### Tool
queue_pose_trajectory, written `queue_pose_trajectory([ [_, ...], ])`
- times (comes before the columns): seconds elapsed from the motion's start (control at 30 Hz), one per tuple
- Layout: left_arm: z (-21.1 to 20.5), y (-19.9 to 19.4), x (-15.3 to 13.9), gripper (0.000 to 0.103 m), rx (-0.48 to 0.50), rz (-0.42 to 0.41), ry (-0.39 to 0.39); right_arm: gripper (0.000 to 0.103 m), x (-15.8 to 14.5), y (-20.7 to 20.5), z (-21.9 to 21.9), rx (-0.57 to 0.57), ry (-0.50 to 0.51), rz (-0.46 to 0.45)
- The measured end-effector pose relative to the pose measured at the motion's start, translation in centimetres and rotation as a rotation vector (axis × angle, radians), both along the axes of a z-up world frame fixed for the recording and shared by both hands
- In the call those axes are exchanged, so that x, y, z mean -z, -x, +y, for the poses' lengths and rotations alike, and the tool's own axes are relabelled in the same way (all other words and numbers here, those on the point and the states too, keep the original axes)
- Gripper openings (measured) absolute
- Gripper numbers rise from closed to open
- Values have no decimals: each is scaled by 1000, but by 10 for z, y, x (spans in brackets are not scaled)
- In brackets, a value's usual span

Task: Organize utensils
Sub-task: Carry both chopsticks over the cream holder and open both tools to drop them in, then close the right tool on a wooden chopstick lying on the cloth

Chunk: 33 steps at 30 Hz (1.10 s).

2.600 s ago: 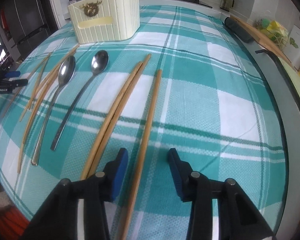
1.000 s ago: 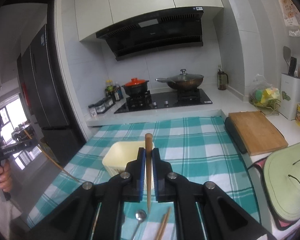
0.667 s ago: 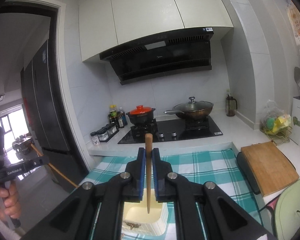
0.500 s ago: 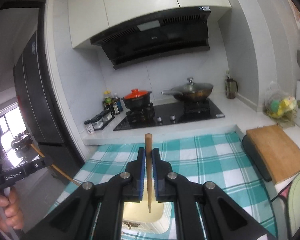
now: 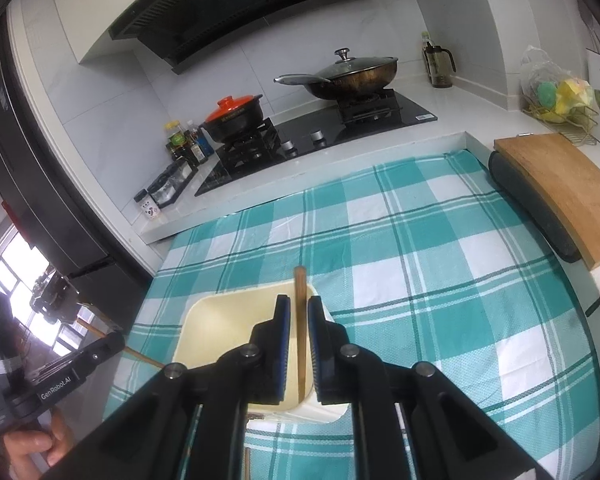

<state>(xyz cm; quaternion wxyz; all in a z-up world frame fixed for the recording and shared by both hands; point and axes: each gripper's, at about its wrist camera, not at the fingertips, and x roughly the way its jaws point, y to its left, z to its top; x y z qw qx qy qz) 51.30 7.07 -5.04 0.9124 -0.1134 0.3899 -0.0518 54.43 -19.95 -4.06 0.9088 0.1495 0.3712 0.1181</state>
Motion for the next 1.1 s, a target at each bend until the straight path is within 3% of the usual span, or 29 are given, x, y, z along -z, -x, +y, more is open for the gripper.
queue_pose_trajectory([
  [0.03,3,5,-4,48,-7,-9,-2,23,-2,2,-1,4,-2,4],
  [0.07,7,15,-9,50,-7,-26,-6,37,-4,6,-4,7,-7,1],
  [0.1,10,23,-14,52,1,-40,-11,43,-9,11,-8,7,-18,-11],
  [0.27,27,92,-28,70,33,-84,-83,43,-34,53,-30,-20,2,-71],
  [0.4,36,157,-9,79,57,-68,-126,43,-33,107,-44,-61,115,-97],
  [0.57,33,232,58,79,22,20,-131,43,3,185,-63,-78,226,-105],
  [0.73,16,277,116,79,-31,106,-99,43,67,260,-77,-11,245,-63],
  [0.87,0,297,134,79,-50,119,-99,43,106,301,-72,9,256,-27],
  [1.1,-9,296,145,79,-60,127,-121,43,131,321,-63,-12,261,3],
])
